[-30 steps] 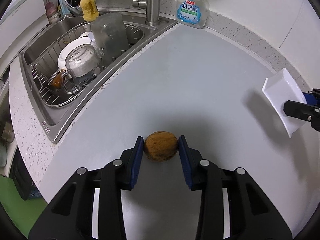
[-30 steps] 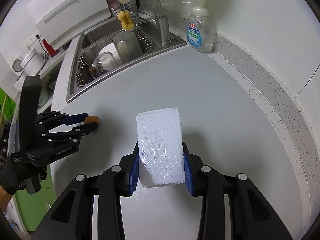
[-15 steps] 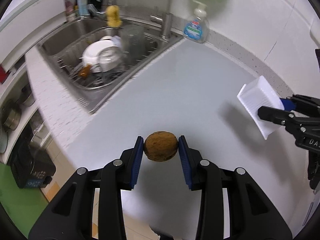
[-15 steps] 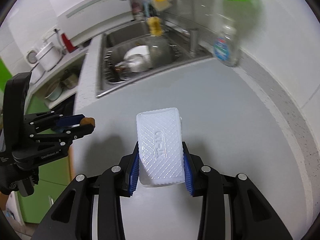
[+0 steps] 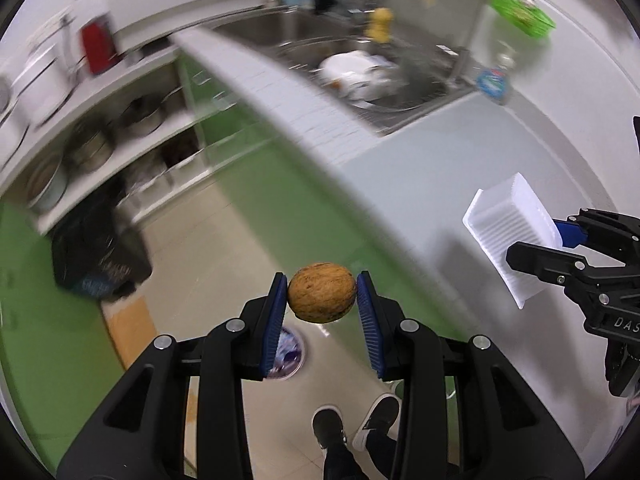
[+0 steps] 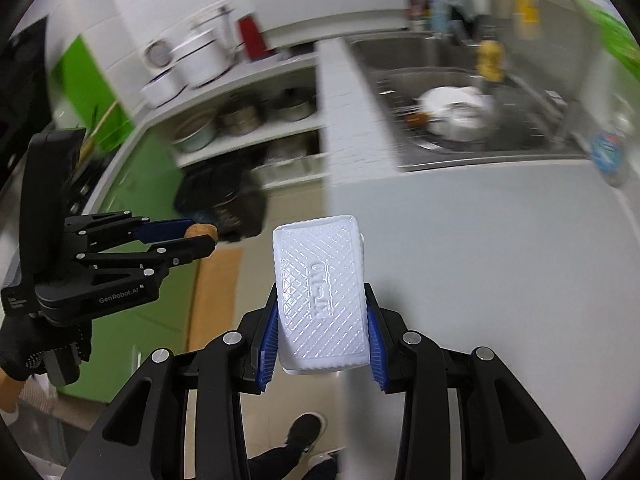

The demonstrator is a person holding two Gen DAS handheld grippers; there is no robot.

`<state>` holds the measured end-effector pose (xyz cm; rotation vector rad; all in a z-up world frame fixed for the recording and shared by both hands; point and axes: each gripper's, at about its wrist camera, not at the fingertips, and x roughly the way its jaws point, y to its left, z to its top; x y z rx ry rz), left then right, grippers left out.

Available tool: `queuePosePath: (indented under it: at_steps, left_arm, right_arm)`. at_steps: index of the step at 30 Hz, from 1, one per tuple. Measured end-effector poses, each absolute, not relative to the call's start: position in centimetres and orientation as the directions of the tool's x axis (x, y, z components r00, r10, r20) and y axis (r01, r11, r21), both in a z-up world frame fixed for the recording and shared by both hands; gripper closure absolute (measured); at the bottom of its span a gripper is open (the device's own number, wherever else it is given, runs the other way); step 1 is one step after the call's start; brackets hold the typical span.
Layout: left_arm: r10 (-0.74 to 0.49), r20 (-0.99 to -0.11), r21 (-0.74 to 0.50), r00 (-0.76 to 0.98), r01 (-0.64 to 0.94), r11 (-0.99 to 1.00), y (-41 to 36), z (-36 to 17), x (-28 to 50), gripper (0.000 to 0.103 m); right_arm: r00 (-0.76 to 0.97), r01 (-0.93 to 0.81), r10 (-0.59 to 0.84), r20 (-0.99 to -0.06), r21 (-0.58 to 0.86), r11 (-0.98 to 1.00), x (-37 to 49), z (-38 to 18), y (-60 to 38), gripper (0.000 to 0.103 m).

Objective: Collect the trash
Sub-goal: 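Carry the walnut and white box over the pink bin and open both tools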

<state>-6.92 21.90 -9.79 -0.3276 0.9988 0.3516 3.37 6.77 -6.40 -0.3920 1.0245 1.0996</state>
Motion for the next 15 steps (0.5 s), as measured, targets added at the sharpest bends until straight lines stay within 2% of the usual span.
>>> queuePosePath:
  at_steps: [8,15]
  left_arm:
    - [0.15,-0.879,-0.156,0.453,-0.57,0.807,27.3,-15.7,-15.1,0.067]
    - [0.141,-0.897,-0.191,0.419,-0.655,0.731,30.9,-25.4,-19.3,0.067]
  right_arm:
    - [-0.022,-0.912,0.49,-0.871,0.219,0.347,-2.6,-13.2,14.6,0.067]
    - [-0.087,-0.929,0.409,-0.908,0.222,0.295,-6.1,-25.9,20.5,0.067]
